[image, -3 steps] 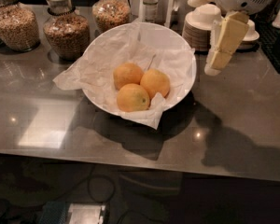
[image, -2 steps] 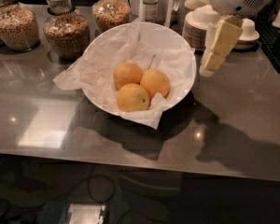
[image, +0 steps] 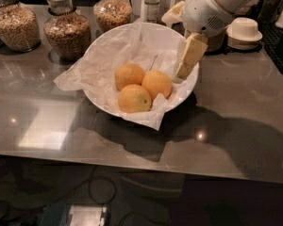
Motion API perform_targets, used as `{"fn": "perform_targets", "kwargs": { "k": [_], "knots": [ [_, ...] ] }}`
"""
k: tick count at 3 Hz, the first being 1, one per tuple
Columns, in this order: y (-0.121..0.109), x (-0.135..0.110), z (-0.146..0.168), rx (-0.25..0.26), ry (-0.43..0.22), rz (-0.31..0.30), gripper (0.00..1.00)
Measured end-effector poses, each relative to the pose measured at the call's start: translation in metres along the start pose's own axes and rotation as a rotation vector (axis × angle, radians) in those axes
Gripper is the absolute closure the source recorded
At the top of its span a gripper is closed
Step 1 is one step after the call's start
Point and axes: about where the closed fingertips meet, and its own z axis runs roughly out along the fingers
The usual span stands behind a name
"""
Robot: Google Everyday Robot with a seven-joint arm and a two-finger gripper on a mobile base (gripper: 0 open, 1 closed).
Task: Pick orange from white bowl
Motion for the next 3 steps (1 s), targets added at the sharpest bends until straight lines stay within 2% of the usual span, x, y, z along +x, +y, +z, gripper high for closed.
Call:
{"fn": "perform_targets", "kwargs": {
  "k": [2, 3],
  "knots": [
    [0.001, 0.005, 0.050, -0.074, -0.043, 0.041, 0.00],
    [-0.017, 0.006, 0.073, -0.041, -0.063, 0.054, 0.00]
  ]
}}
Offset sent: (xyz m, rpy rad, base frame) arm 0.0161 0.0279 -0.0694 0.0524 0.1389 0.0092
